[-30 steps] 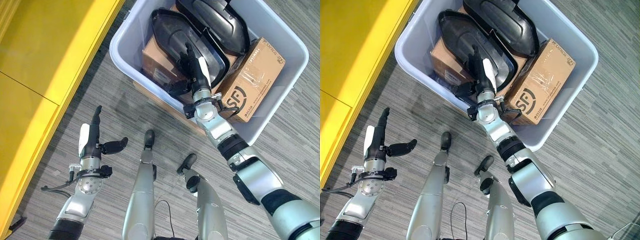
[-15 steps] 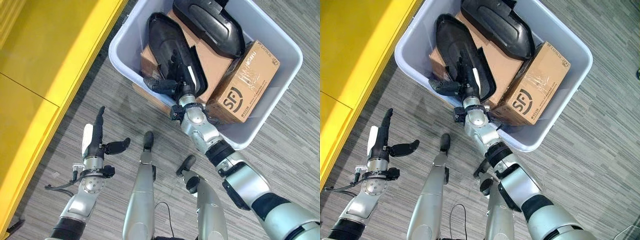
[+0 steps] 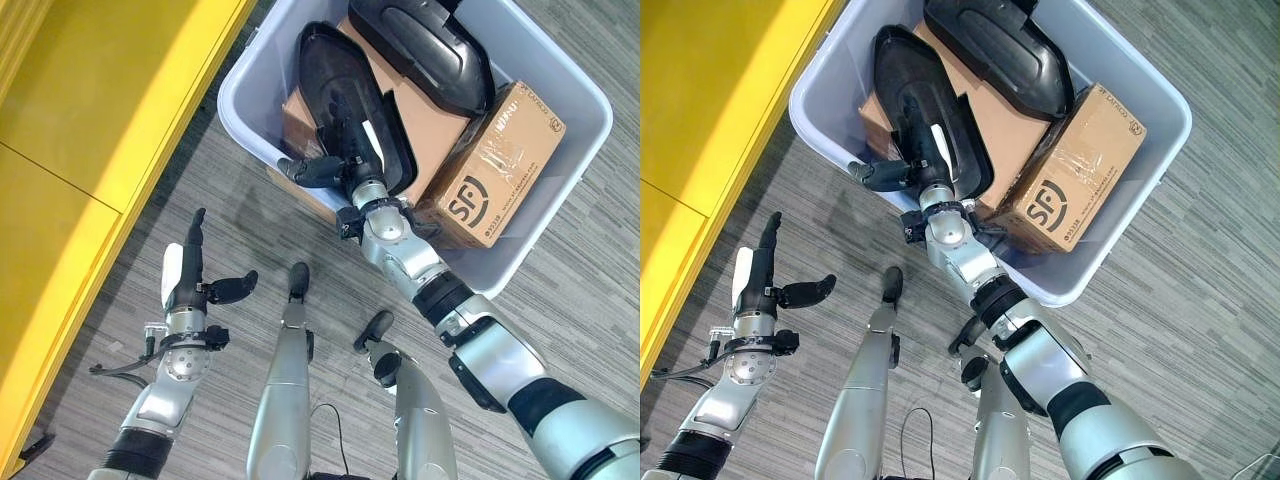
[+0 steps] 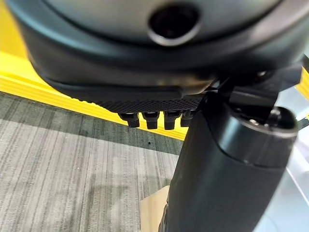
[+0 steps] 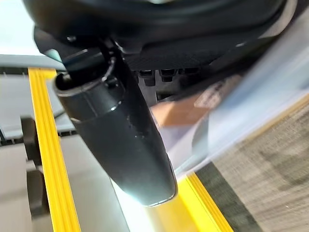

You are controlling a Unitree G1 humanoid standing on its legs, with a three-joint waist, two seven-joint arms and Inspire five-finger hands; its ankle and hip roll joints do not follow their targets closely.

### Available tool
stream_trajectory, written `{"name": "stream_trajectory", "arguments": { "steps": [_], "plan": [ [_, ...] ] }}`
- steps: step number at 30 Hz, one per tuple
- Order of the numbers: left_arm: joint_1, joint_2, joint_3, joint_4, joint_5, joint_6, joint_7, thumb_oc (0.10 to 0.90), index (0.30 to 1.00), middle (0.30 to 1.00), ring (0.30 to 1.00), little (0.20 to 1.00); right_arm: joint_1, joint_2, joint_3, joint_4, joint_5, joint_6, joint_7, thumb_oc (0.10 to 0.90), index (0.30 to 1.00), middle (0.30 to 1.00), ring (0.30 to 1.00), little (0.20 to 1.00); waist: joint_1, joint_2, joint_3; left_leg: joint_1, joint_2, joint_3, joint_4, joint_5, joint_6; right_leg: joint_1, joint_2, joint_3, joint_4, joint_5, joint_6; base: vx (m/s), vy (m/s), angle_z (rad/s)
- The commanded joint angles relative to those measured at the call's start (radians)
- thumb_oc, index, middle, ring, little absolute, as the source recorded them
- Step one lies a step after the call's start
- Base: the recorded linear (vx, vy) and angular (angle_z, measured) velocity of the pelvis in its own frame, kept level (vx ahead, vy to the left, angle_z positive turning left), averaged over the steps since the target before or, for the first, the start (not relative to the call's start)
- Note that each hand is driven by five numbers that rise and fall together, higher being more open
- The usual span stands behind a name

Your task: Move parts from the plastic box to the shelf.

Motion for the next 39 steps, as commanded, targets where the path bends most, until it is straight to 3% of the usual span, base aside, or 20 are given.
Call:
{"name": "stream_trajectory", "arguments": {
  "steps": [1, 13, 16, 19, 25, 26, 30, 35, 39],
  "plan": [
    [0.056, 0.060, 0.005, -0.104, 0.025, -0.054, 0.056, 0.900, 1.000, 1.000, 1.000, 1.000, -0.091, 0.023, 0.021, -0.113, -0.157, -0.034, 0.043, 0.900, 1.000, 1.000, 1.000, 1.000, 0.024, -0.011, -0.007, 0.028, 0.036, 0.071, 0.039, -0.111, 0.023, 0.028, -0.062, 0.085, -0.071, 0.098, 0.107, 0.00, 0.000, 0.00],
    [0.124, 0.048, 0.100, -0.143, 0.021, -0.042, 0.060, 0.900, 1.000, 1.000, 1.000, 1.000, -0.062, -0.171, 0.039, -0.410, -0.220, -0.026, 0.101, 0.900, 1.000, 1.000, 1.000, 1.000, -0.025, -0.078, -0.007, 0.028, 0.049, 0.079, 0.044, -0.114, 0.018, 0.027, -0.058, 0.088, -0.074, 0.097, 0.106, 0.00, -0.004, -0.01],
    [0.142, 0.044, 0.122, -0.156, 0.022, -0.041, 0.057, 0.900, 1.000, 1.000, 1.000, 1.000, -0.046, -0.252, 0.028, -0.495, -0.207, -0.034, 0.120, 0.900, 1.000, 1.000, 1.000, 1.000, -0.036, -0.095, -0.007, 0.032, 0.053, 0.081, 0.042, -0.113, 0.018, 0.026, -0.058, 0.089, -0.072, 0.099, 0.107, 0.00, 0.000, 0.00],
    [0.171, 0.045, 0.158, -0.175, 0.027, -0.039, 0.050, 0.900, 1.000, 1.000, 1.000, 1.000, -0.023, -0.406, 0.003, -0.658, -0.179, -0.058, 0.147, 0.900, 1.000, 1.000, 1.000, 1.000, -0.053, -0.122, -0.007, 0.041, 0.057, 0.086, 0.042, -0.115, 0.016, 0.032, -0.053, 0.091, -0.073, 0.098, 0.108, 0.00, -0.006, 0.01],
    [0.203, 0.044, 0.191, -0.198, 0.028, -0.035, 0.040, 0.900, 1.000, 1.000, 1.000, 1.000, 0.013, -0.522, -0.013, -0.789, -0.130, -0.073, 0.194, 0.900, 1.000, 1.000, 1.000, 1.000, -0.067, -0.145, -0.007, 0.052, 0.061, 0.091, 0.043, -0.118, 0.015, 0.041, -0.050, 0.093, -0.076, 0.098, 0.108, 0.00, -0.010, -0.05],
    [0.218, 0.044, 0.210, -0.207, 0.031, -0.033, 0.037, 0.900, 1.000, 1.000, 1.000, 1.000, 0.034, -0.595, -0.030, -0.848, -0.122, -0.081, 0.209, 0.900, 1.000, 1.000, 1.000, 1.000, -0.075, -0.156, -0.007, 0.053, 0.064, 0.092, 0.044, -0.117, 0.014, 0.043, -0.050, 0.094, -0.077, 0.098, 0.109, 0.00, -0.016, -0.10],
    [0.235, 0.042, 0.228, -0.220, 0.033, -0.036, 0.033, 0.900, 1.000, 1.000, 1.000, 1.000, 0.069, -0.673, -0.040, -0.886, -0.116, -0.086, 0.236, 0.900, 1.000, 1.000, 1.000, 1.000, -0.081, -0.164, -0.007, 0.055, 0.067, 0.091, 0.043, -0.117, 0.014, 0.043, -0.049, 0.092, -0.075, 0.097, 0.108, 0.00, -0.005, -0.02],
    [0.244, 0.036, 0.232, -0.223, 0.030, -0.038, 0.028, 0.900, 1.000, 1.000, 1.000, 1.000, 0.113, -0.702, -0.051, -0.871, -0.126, -0.085, 0.235, 0.900, 1.000, 1.000, 1.000, 1.000, -0.082, -0.165, -0.007, 0.056, 0.067, 0.089, 0.041, -0.115, 0.013, 0.043, -0.048, 0.091, -0.077, 0.098, 0.108, 0.00, 0.000, 0.00],
    [0.248, 0.033, 0.230, -0.228, 0.035, -0.044, 0.035, 0.900, 1.000, 1.000, 1.000, 1.000, 0.132, -0.705, -0.068, -0.834, -0.247, -0.071, 0.207, 0.900, 1.000, 1.000, 1.000, 1.000, -0.081, -0.159, -0.007, 0.052, 0.067, 0.087, 0.039, -0.115, 0.014, 0.040, -0.050, 0.091, -0.075, 0.096, 0.108, 0.00, 0.000, 0.00]
  ]
}}
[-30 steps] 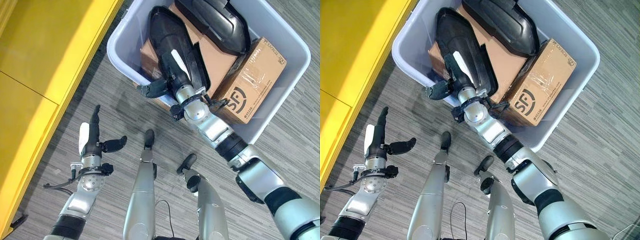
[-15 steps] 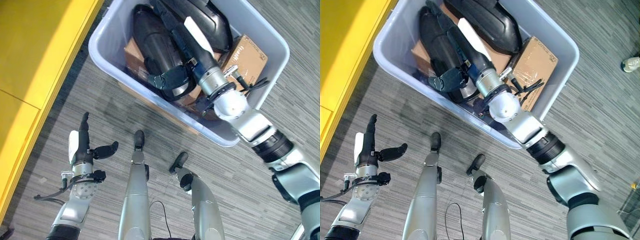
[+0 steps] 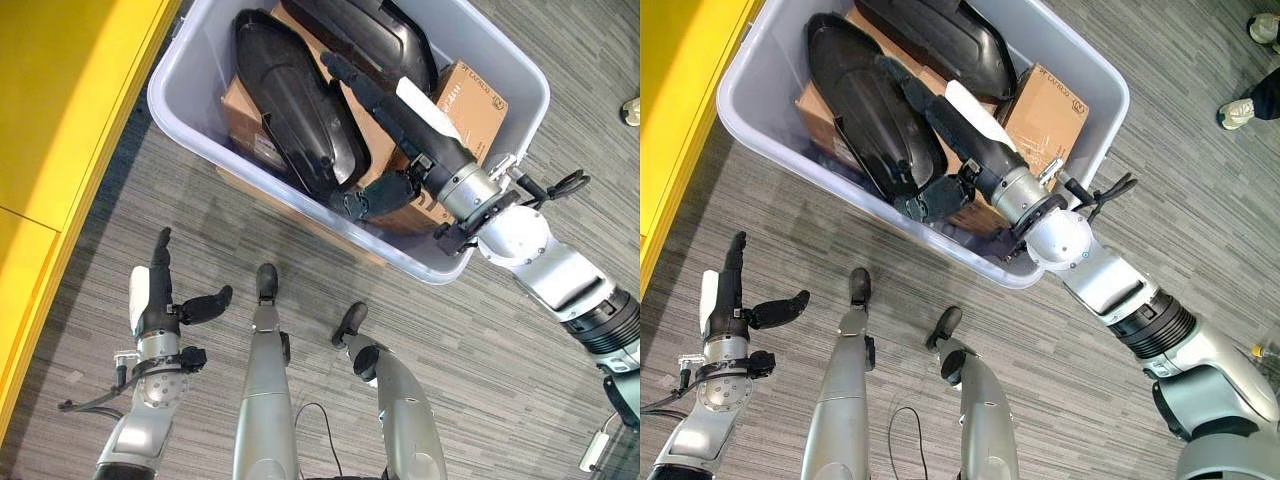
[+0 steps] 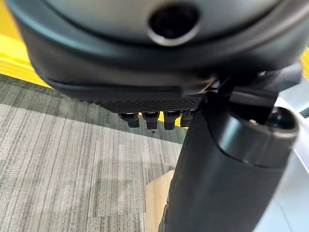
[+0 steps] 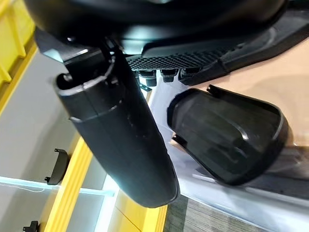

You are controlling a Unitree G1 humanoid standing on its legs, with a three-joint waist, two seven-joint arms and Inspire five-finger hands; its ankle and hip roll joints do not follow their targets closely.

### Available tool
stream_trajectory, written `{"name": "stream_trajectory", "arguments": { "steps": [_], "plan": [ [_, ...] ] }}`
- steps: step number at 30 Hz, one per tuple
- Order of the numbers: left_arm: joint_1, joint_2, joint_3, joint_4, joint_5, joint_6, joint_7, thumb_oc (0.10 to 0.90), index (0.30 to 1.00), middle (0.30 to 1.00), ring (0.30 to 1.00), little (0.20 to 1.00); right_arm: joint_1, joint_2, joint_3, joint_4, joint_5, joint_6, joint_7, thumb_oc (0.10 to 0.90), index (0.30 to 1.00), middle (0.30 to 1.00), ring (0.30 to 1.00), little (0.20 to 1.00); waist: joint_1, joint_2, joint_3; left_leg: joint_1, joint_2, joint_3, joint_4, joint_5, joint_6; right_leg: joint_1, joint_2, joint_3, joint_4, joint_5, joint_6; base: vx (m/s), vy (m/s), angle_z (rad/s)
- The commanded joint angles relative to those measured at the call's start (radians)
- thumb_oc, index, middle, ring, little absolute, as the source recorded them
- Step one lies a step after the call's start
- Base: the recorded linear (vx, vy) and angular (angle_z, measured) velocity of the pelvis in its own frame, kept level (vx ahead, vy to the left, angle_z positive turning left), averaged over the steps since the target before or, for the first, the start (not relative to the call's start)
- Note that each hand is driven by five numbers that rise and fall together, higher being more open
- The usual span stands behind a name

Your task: Move parts from the plastic box to the shelf.

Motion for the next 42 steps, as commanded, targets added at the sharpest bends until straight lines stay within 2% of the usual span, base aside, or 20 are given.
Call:
{"name": "stream_trajectory", "arguments": {
  "steps": [1, 5, 6, 13, 14, 21, 26, 27, 32, 42],
  "plan": [
    [0.078, 0.044, 0.096, -0.142, 0.037, -0.052, 0.039, 0.900, 1.000, 1.000, 1.000, 1.000, -0.086, 0.018, -0.122, -0.056, -0.116, -0.090, -0.053, 0.900, 1.000, 1.000, 1.000, 1.000, 0.040, -0.094, 0.005, 0.073, 0.033, 0.089, 0.010, -0.123, 0.003, 0.047, -0.085, 0.088, -0.067, 0.079, 0.119, 0.00, 0.000, 0.00],
    [0.081, 0.042, 0.092, -0.151, 0.052, -0.059, 0.042, 0.900, 1.000, 1.000, 1.000, 1.000, -0.083, 0.013, -0.131, -0.020, -0.247, -0.080, -0.081, 0.900, 1.000, 1.000, 1.000, 1.000, 0.042, -0.084, 0.005, 0.067, 0.031, 0.088, 0.012, -0.125, 0.005, 0.042, -0.086, 0.088, -0.063, 0.078, 0.120, 0.00, 0.000, 0.00],
    [0.084, 0.039, 0.087, -0.158, 0.062, -0.063, 0.046, 0.900, 1.000, 1.000, 1.000, 1.000, -0.076, 0.019, -0.135, -0.001, -0.316, -0.076, -0.096, 0.900, 1.000, 1.000, 1.000, 1.000, 0.045, -0.074, 0.005, 0.064, 0.030, 0.087, 0.011, -0.124, 0.006, 0.038, -0.087, 0.090, -0.061, 0.077, 0.120, 0.00, 0.000, 0.00],
    [0.094, 0.041, 0.081, -0.171, 0.087, -0.077, 0.049, 0.900, 1.000, 1.000, 1.000, 1.000, -0.073, -0.009, -0.134, -0.004, -0.462, -0.078, -0.111, 0.900, 1.000, 1.000, 1.000, 1.000, 0.046, -0.053, 0.005, 0.053, 0.027, 0.084, 0.016, -0.125, 0.009, 0.023, -0.089, 0.092, -0.054, 0.073, 0.120, 0.00, 0.000, 0.00],
    [0.098, 0.045, 0.082, -0.174, 0.092, -0.077, 0.048, 0.900, 1.000, 1.000, 1.000, 1.000, -0.085, -0.027, -0.123, -0.010, -0.516, -0.077, -0.114, 0.900, 1.000, 1.000, 1.000, 1.000, 0.049, -0.051, 0.005, 0.051, 0.026, 0.083, 0.016, -0.125, 0.009, 0.022, -0.089, 0.092, -0.053, 0.072, 0.121, 0.00, 0.000, 0.00],
    [0.103, 0.051, 0.074, -0.183, 0.121, -0.085, 0.047, 0.900, 1.000, 1.000, 1.000, 1.000, -0.069, -0.124, -0.106, -0.057, -0.662, -0.097, -0.096, 0.900, 1.000, 1.000, 1.000, 1.000, 0.047, -0.035, 0.005, 0.037, 0.022, 0.078, 0.019, -0.123, 0.008, 0.007, -0.091, 0.095, -0.042, 0.069, 0.123, 0.00, 0.000, 0.00],
    [0.103, 0.056, 0.063, -0.192, 0.140, -0.094, 0.052, 0.900, 1.000, 1.000, 1.000, 1.000, -0.090, -0.177, -0.053, -0.059, -0.825, -0.110, -0.108, 0.900, 1.000, 1.000, 1.000, 1.000, 0.051, -0.023, 0.005, 0.034, 0.019, 0.074, 0.017, -0.121, 0.007, 0.001, -0.092, 0.097, -0.041, 0.068, 0.126, 0.00, 0.000, 0.00],
    [0.101, 0.061, 0.057, -0.193, 0.145, -0.096, 0.054, 0.900, 1.000, 1.000, 1.000, 1.000, -0.106, -0.198, -0.016, -0.043, -0.908, -0.105, -0.115, 0.900, 1.000, 1.000, 1.000, 1.000, 0.056, -0.020, 0.005, 0.030, 0.018, 0.072, 0.017, -0.121, 0.006, -0.001, -0.092, 0.098, -0.040, 0.067, 0.126, 0.00, 0.000, 0.00],
    [0.086, 0.059, 0.039, -0.193, 0.156, -0.096, 0.062, 0.900, 1.000, 1.000, 1.000, 1.000, -0.134, -0.194, 0.039, -0.004, -0.981, -0.098, -0.120, 0.900, 1.000, 1.000, 1.000, 1.000, 0.057, -0.010, 0.005, 0.021, 0.018, 0.071, 0.020, -0.119, 0.005, -0.009, -0.092, 0.099, -0.035, 0.065, 0.127, 0.00, 0.000, 0.00],
    [0.055, 0.057, 0.004, -0.185, 0.159, -0.106, 0.070, 0.900, 1.000, 1.000, 1.000, 1.000, -0.176, -0.112, 0.122, 0.159, -1.121, -0.058, -0.158, 0.900, 1.000, 1.000, 1.000, 1.000, 0.066, 0.021, 0.005, -0.009, 0.011, 0.064, 0.018, -0.113, 0.003, -0.039, -0.094, 0.099, -0.031, 0.061, 0.128, 0.00, 0.001, 0.02]
  ]
}}
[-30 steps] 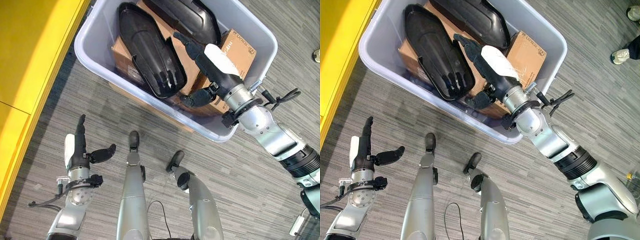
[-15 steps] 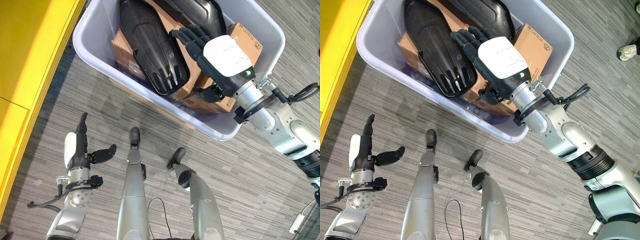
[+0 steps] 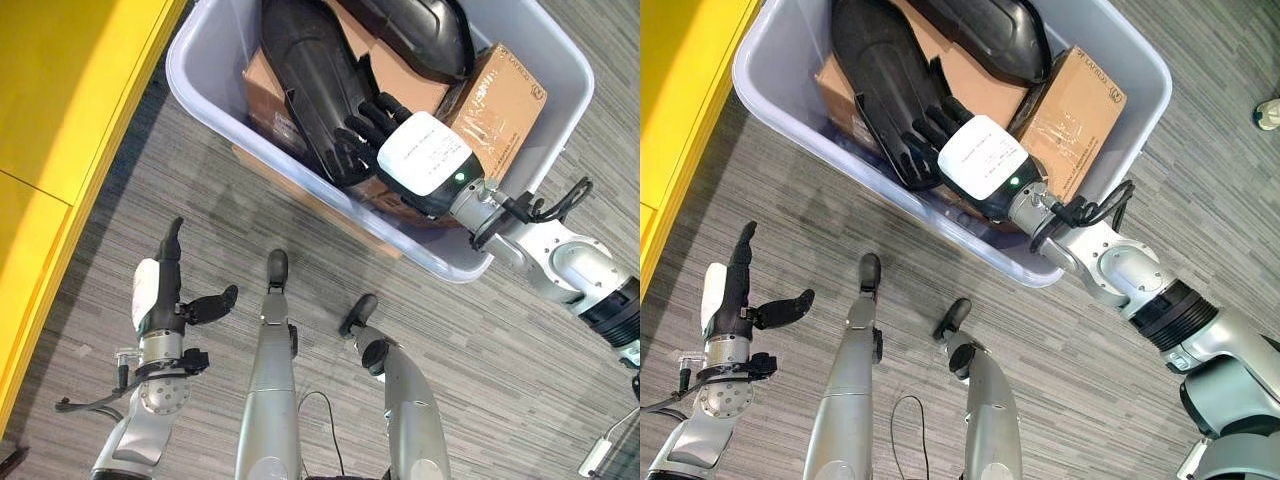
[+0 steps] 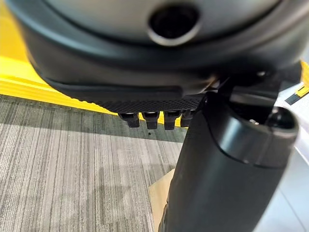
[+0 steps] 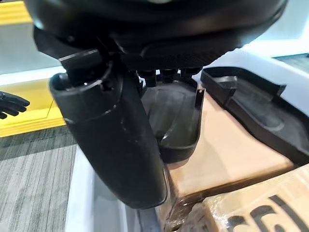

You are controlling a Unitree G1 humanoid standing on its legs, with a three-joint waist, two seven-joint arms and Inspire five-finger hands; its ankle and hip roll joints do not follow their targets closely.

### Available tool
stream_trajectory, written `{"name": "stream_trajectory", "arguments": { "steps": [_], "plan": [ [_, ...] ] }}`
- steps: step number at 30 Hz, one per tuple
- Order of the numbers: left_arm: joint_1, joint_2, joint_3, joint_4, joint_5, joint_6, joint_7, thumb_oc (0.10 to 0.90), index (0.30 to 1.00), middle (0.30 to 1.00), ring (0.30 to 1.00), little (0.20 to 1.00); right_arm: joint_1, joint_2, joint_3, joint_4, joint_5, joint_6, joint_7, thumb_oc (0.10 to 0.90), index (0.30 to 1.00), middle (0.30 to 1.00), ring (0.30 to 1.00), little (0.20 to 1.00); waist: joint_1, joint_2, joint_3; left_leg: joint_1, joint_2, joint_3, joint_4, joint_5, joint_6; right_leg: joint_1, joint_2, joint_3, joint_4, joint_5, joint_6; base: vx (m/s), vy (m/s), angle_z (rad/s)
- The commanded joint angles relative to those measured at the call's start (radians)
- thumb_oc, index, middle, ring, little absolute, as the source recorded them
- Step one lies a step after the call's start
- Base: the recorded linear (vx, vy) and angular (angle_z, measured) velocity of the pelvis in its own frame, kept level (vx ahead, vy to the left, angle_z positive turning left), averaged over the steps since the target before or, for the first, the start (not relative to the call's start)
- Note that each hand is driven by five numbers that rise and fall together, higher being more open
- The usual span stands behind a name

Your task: Move parts from the plastic box to the shelf.

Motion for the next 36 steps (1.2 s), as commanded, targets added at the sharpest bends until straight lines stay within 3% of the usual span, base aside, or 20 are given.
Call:
{"name": "stream_trajectory", "arguments": {
  "steps": [1, 20, 36],
  "plan": [
    [0.022, 0.033, 0.019, -0.116, 0.033, -0.079, 0.063, 0.900, 1.000, 1.000, 1.000, 1.000, -0.114, -0.011, -0.027, -0.006, -0.034, 0.025, -0.093, 0.900, 1.000, 1.000, 1.000, 1.000, 0.027, 0.020, 0.002, 0.048, 0.032, 0.062, 0.049, -0.146, -0.002, 0.047, -0.064, 0.098, -0.071, 0.066, 0.129, 0.00, 0.000, 0.00],
    [-0.006, 0.012, -0.015, -0.094, 0.006, -0.083, 0.083, 0.900, 1.000, 1.000, 1.000, 1.000, -0.074, 0.167, -0.128, 0.169, 0.053, 0.104, -0.185, 0.900, 1.000, 1.000, 1.000, 1.000, 0.029, 0.049, 0.002, -0.002, 0.027, 0.056, 0.057, -0.146, 0.003, -0.003, -0.069, 0.099, -0.057, 0.069, 0.127, 0.00, 0.000, 0.00],
    [-0.002, 0.001, -0.019, -0.085, -0.009, -0.080, 0.092, 0.900, 1.000, 1.000, 1.000, 1.000, -0.026, 0.268, -0.165, 0.192, 0.132, 0.109, -0.206, 0.900, 1.000, 1.000, 1.000, 1.000, 0.035, 0.041, 0.002, -0.018, 0.027, 0.052, 0.067, -0.154, 0.007, -0.015, -0.068, 0.093, -0.045, 0.065, 0.125, 0.00, 0.000, 0.00]
  ]
}}
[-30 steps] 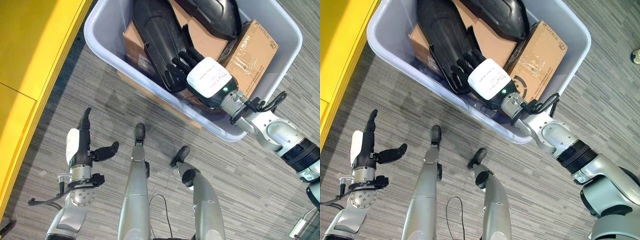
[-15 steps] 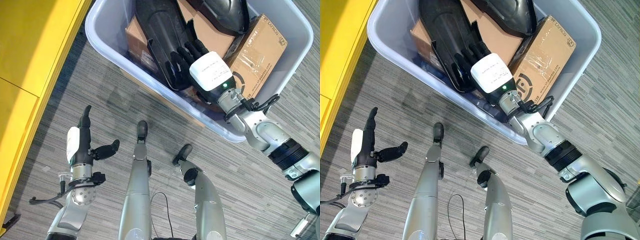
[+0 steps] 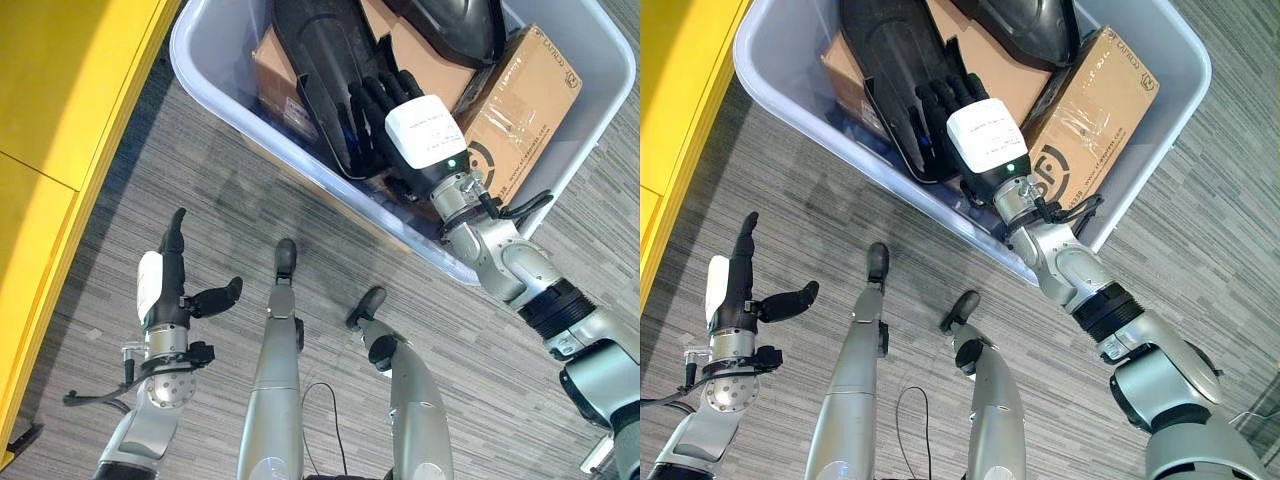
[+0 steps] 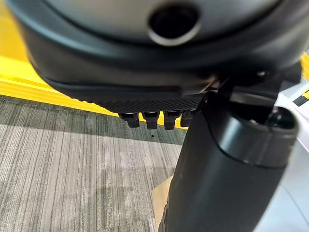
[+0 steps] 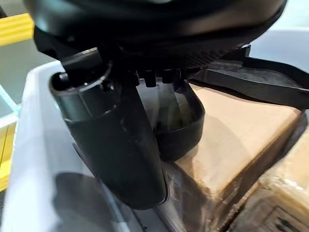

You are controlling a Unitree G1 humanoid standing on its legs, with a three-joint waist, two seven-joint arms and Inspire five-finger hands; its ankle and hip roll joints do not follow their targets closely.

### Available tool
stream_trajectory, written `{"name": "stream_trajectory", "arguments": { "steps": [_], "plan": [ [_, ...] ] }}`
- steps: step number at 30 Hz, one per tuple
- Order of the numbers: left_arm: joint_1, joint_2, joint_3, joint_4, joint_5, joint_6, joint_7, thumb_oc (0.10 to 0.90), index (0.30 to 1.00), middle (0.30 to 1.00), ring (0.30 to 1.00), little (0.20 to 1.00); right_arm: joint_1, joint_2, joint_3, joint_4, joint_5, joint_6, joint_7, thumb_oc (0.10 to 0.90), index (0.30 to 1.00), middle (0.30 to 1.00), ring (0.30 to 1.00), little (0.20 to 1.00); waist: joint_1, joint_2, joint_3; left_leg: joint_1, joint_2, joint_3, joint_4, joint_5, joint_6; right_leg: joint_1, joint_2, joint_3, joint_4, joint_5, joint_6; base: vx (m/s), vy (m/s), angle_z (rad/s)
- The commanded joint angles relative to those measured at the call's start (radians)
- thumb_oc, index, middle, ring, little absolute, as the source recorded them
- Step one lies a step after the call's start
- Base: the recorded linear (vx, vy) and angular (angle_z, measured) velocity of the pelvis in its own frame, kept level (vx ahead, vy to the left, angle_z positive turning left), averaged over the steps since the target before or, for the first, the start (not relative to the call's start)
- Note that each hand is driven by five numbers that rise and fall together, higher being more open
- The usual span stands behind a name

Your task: Move parts from the plastic box to the shelf.

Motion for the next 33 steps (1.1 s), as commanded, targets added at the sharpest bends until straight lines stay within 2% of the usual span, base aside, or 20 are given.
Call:
{"name": "stream_trajectory", "arguments": {
  "steps": [1, 17, 33],
  "plan": [
    [0.036, 0.003, 0.008, -0.087, 0.000, -0.064, 0.058, 0.900, 1.000, 1.000, 1.000, 1.000, -0.028, -0.013, -0.056, -0.019, 0.048, -0.018, -0.081, 0.900, 1.000, 1.000, 1.000, 1.000, 0.010, 0.029, -0.005, 0.028, 0.034, 0.050, 0.063, -0.152, 0.008, 0.034, -0.059, 0.093, -0.056, 0.070, 0.123, 0.00, 0.000, 0.00],
    [0.045, 0.002, 0.012, -0.086, -0.004, -0.059, 0.067, 0.900, 1.000, 1.000, 1.000, 1.000, 0.026, 0.023, -0.040, -0.021, 0.062, -0.029, -0.064, 0.900, 1.000, 1.000, 1.000, 1.000, 0.008, 0.015, -0.005, 0.021, 0.036, 0.047, 0.074, -0.156, 0.011, 0.030, -0.058, 0.088, -0.051, 0.067, 0.120, 0.00, 0.000, 0.00],
    [0.036, 0.000, -0.004, -0.091, -0.017, -0.064, 0.076, 0.900, 1.000, 1.000, 1.000, 1.000, -0.019, 0.108, -0.022, 0.074, 0.079, -0.010, -0.099, 0.900, 1.000, 1.000, 1.000, 1.000, 0.021, 0.029, -0.005, -0.010, 0.031, 0.042, 0.081, -0.152, 0.014, 0.000, -0.057, 0.086, -0.042, 0.067, 0.116, 0.00, 0.000, 0.00]
  ]
}}
